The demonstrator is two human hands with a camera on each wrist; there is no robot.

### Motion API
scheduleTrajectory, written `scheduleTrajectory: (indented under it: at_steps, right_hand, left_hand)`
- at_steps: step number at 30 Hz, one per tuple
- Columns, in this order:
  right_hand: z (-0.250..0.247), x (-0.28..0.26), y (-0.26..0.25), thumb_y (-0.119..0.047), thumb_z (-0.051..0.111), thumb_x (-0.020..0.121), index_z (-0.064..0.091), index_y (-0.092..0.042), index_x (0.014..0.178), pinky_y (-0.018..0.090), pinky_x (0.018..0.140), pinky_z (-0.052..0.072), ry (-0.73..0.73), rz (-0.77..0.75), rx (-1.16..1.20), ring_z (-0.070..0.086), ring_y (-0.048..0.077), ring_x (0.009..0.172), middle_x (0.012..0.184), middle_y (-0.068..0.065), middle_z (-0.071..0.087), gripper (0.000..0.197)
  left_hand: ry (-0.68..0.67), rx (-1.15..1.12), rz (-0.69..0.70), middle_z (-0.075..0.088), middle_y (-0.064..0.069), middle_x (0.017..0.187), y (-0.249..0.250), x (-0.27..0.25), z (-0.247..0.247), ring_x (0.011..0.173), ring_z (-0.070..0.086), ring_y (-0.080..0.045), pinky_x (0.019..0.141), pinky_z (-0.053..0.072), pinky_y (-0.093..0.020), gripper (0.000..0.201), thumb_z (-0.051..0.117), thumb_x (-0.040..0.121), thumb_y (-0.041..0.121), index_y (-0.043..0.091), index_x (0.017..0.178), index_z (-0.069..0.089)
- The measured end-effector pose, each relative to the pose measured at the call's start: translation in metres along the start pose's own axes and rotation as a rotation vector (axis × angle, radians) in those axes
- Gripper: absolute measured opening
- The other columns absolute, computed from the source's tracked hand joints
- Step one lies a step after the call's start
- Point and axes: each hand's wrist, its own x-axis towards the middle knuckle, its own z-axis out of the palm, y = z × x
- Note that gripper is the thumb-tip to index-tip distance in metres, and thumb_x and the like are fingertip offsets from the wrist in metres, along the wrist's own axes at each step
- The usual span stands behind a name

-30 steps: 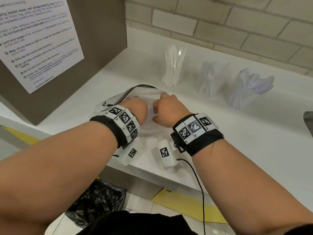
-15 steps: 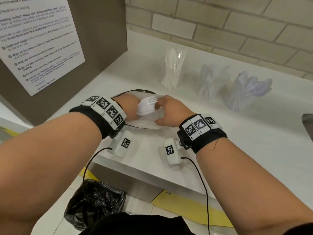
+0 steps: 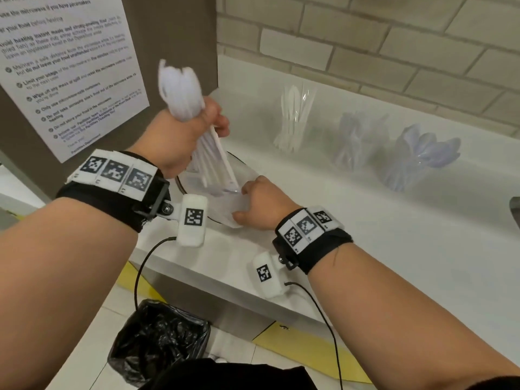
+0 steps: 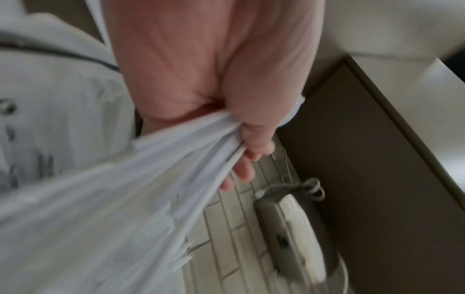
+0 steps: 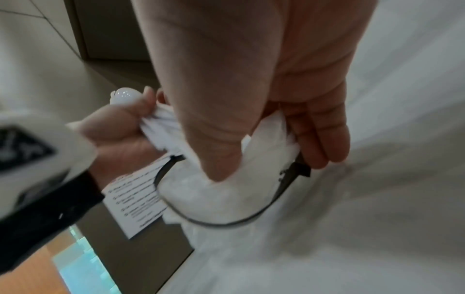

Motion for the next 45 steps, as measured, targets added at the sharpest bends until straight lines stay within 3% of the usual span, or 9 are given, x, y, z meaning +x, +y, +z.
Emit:
scheduleTrajectory:
  at_steps: [5,10,12,16,28,31,34,40,45]
  right_hand:
    - [0.005,0.008,-0.021,-0.031,0.050,0.092,0.054,-0.013,0.134,0.025,0.096,0.037,0.029,-0.067,0.196,0.051,0.028,0.122,0.137,0.014,0.050,0.046]
    - [-0.024,-0.011,0.000,-0.004,0.045,0.086,0.067,-0.021,0.075,0.034,0.072,0.050,0.475,0.147,0.813,0.057,0.022,0.070,0.086,0.001,0.062,0.031]
    - [-0.037,-0.023,-0.002,-0.017,0.051,0.090,0.068,-0.014,0.088,0.036,0.070,0.049,0.394,0.228,1.328,0.057,0.023,0.071,0.088,0.005,0.061,0.017]
    - [-0.048,-0.029,-0.017,-0.070,0.046,0.082,0.057,-0.012,0.124,0.049,0.091,0.048,-0.081,0.282,1.755,0.063,0.035,0.096,0.119,0.017,0.062,0.073]
    - [-0.038,-0.051,-0.024,-0.020,0.036,0.102,0.063,-0.007,0.099,0.026,0.044,0.042,0.149,0.279,1.660,0.053,0.020,0.051,0.070,0.011,0.060,0.030]
    - [-0.043,-0.060,-0.016,-0.033,0.035,0.103,0.064,-0.010,0.103,0.031,0.055,0.053,0.074,0.311,1.423,0.062,0.026,0.064,0.077,0.009,0.065,0.037]
    - [-0.056,-0.063,0.009,-0.045,0.037,0.101,0.061,-0.013,0.108,0.035,0.066,0.049,0.210,0.318,1.218,0.063,0.025,0.081,0.095,0.004,0.061,0.040]
    - [-0.075,-0.074,0.021,-0.070,0.069,0.065,0.062,-0.011,0.115,0.044,0.096,0.045,0.098,0.020,1.433,0.063,0.022,0.098,0.102,0.005,0.068,0.078]
    - [-0.065,-0.079,0.010,-0.016,0.087,0.061,0.052,-0.006,0.121,0.040,0.090,0.054,0.000,-0.123,1.573,0.063,0.033,0.102,0.097,0.020,0.066,0.070]
  left_hand:
    - [0.013,-0.347,0.008,0.074,0.002,0.095,0.014,-0.006,-0.008,0.107,0.067,-0.024,0.085,0.054,-0.035,0.014,0.042,0.100,0.022,0.016,0.103,0.054]
    - [0.110,-0.496,-0.002,0.068,0.002,0.076,0.025,-0.020,-0.012,0.086,0.070,-0.016,0.085,0.054,-0.030,0.011,0.046,0.100,0.020,0.015,0.097,0.056]
    - [0.102,-0.499,-0.005,0.064,0.002,0.075,0.024,-0.023,-0.006,0.084,0.068,-0.016,0.089,0.053,-0.034,0.009,0.049,0.098,0.020,0.016,0.095,0.056]
    - [0.071,-0.409,0.026,0.060,-0.001,0.074,0.020,-0.026,0.027,0.080,0.064,-0.017,0.087,0.053,-0.041,0.006,0.054,0.096,0.017,0.017,0.092,0.059]
    - [-0.021,-0.158,-0.089,0.067,-0.002,0.067,-0.010,-0.042,0.091,0.080,0.067,-0.027,0.053,0.054,-0.030,0.011,0.060,0.093,0.018,0.017,0.082,0.064]
    - [0.012,-0.252,-0.140,0.062,-0.002,0.060,-0.008,-0.037,0.091,0.072,0.065,-0.028,0.071,0.057,-0.042,0.022,0.060,0.093,0.020,0.013,0.073,0.063]
    - [-0.042,-0.380,-0.240,0.051,0.001,0.054,-0.003,-0.035,0.081,0.047,0.051,-0.015,0.052,0.050,-0.029,0.021,0.057,0.094,0.025,0.013,0.077,0.059]
    - [-0.620,-0.530,-0.384,0.046,0.003,0.046,-0.018,-0.055,0.078,0.034,0.041,-0.005,0.038,0.037,-0.018,0.022,0.077,0.075,0.023,0.011,0.071,0.060]
    - [-0.811,-0.489,-0.512,0.051,0.002,0.048,-0.023,-0.068,0.102,0.037,0.046,-0.005,0.040,0.039,-0.017,0.024,0.067,0.083,0.012,0.008,0.061,0.055]
